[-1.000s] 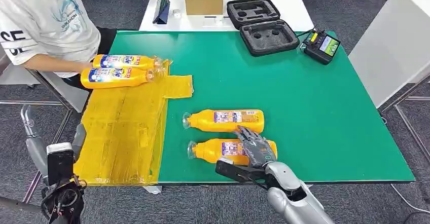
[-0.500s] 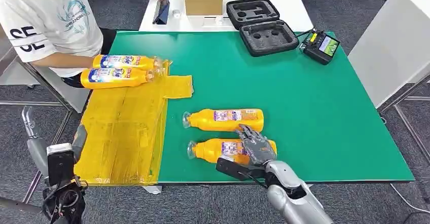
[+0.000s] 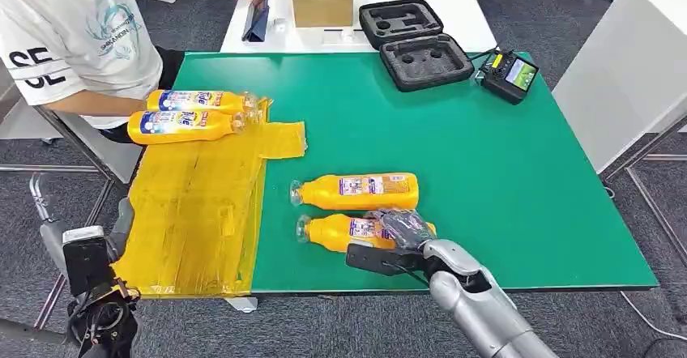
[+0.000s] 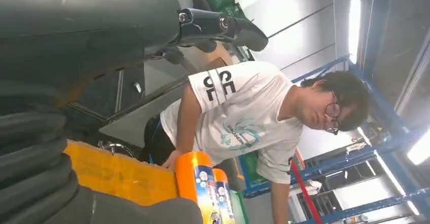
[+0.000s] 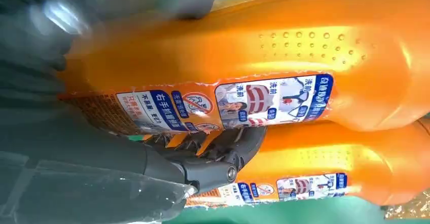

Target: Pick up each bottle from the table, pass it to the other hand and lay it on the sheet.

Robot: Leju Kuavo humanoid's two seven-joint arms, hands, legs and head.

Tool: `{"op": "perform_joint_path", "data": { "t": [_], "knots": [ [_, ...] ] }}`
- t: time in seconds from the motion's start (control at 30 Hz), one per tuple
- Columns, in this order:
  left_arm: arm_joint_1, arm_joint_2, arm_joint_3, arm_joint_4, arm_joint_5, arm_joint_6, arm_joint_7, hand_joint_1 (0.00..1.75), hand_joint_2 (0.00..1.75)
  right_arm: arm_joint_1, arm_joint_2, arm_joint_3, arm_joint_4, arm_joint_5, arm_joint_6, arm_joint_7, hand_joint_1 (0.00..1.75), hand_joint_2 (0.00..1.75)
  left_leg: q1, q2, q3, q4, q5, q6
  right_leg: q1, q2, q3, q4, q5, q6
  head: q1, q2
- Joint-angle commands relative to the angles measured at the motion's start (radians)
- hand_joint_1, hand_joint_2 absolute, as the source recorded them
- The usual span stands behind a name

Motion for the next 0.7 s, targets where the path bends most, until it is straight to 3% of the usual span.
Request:
{"op": "perform_joint_path", "data": {
  "t": [0.03,0.17,0.2,0.27,0.43,0.47,0.6,0.7],
  "knots": [
    [-0.034,0.017,-0.012,0.067,0.036,-0.002,0.009,0.0,1.75,0.049,-0.008,0.058,0.085,-0.064,0.033,-0.069,1.75,1.75,0.001,-0.003,0.004,-0.002,0.0,-0.001,0.001,-0.002,0.005,-0.002,-0.001,-0.001,0.0,0.0],
    [-0.028,0.0,-0.033,0.067,0.057,-0.009,-0.004,0.0,1.75,0.084,0.092,-0.064,-0.043,-0.349,-0.005,-0.373,1.75,1.75,0.001,-0.002,0.006,-0.002,-0.001,-0.001,0.001,-0.001,0.007,-0.002,-0.001,-0.001,0.0,0.0],
    [-0.029,-0.001,-0.038,0.069,0.059,-0.009,-0.005,0.0,1.75,0.076,0.097,-0.06,-0.05,-0.35,-0.001,-0.369,1.75,1.75,0.002,-0.003,0.007,-0.002,-0.001,-0.001,0.001,-0.001,0.007,-0.002,-0.002,-0.001,0.0,0.0],
    [-0.036,-0.003,-0.062,0.081,0.081,-0.019,-0.013,0.0,1.75,0.083,0.146,-0.091,-0.121,-0.456,-0.018,-0.491,1.75,1.75,0.002,0.0,0.006,-0.001,-0.002,-0.002,0.002,0.001,0.006,-0.001,-0.001,-0.002,0.001,0.0],
    [-0.037,-0.001,-0.068,0.084,0.092,-0.024,-0.012,0.0,1.75,0.094,0.154,-0.096,-0.136,-0.498,-0.002,-0.505,1.75,1.75,0.001,-0.003,-0.003,-0.001,0.001,0.0,0.001,-0.001,-0.001,0.0,-0.001,-0.001,0.0,0.0],
    [-0.029,-0.005,-0.076,0.074,0.118,-0.05,-0.006,0.0,1.75,0.098,0.186,-0.116,-0.161,-0.524,-0.039,-0.56,1.75,1.75,0.002,-0.004,-0.002,-0.001,0.0,0.0,0.002,-0.002,0.0,0.0,-0.002,-0.001,0.0,0.0],
    [0.014,-0.024,-0.105,0.018,0.208,-0.164,0.032,0.0,1.75,0.092,0.265,-0.139,-0.246,-0.614,-0.156,-0.588,1.75,1.75,0.001,0.001,-0.005,0.001,-0.002,0.0,0.002,0.003,-0.003,0.002,-0.003,-0.001,0.0,0.0],
    [0.027,-0.029,-0.132,-0.008,0.276,-0.245,0.041,0.0,1.75,0.088,0.268,-0.136,-0.259,-0.68,-0.2,-0.601,1.75,1.75,0.001,-0.001,-0.008,0.0,0.0,0.0,0.002,0.0,-0.006,0.001,-0.001,-0.001,0.0,0.0]
  ]
}}
